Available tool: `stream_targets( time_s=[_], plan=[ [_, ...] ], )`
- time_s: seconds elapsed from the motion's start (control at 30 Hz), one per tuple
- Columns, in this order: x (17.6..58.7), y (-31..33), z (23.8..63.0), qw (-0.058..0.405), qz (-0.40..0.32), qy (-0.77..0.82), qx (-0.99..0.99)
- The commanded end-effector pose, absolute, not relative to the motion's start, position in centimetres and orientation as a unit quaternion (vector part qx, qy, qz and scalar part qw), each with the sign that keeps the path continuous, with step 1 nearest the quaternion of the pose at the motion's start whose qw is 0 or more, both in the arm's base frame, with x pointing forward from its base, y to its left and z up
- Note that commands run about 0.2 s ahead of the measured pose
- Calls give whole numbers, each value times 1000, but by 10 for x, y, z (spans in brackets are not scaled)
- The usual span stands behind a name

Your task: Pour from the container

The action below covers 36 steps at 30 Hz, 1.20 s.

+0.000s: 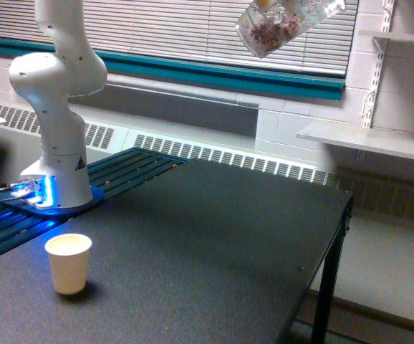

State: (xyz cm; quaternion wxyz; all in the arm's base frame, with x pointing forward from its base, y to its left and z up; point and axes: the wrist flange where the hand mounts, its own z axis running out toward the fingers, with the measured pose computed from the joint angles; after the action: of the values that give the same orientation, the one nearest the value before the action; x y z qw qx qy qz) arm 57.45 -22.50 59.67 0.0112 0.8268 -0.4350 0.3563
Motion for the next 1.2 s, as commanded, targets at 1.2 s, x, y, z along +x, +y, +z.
stream_targets(
  time_s=[1.2],
  plan=[
    [458, -281, 599, 65, 391, -395, 829]
  ],
)
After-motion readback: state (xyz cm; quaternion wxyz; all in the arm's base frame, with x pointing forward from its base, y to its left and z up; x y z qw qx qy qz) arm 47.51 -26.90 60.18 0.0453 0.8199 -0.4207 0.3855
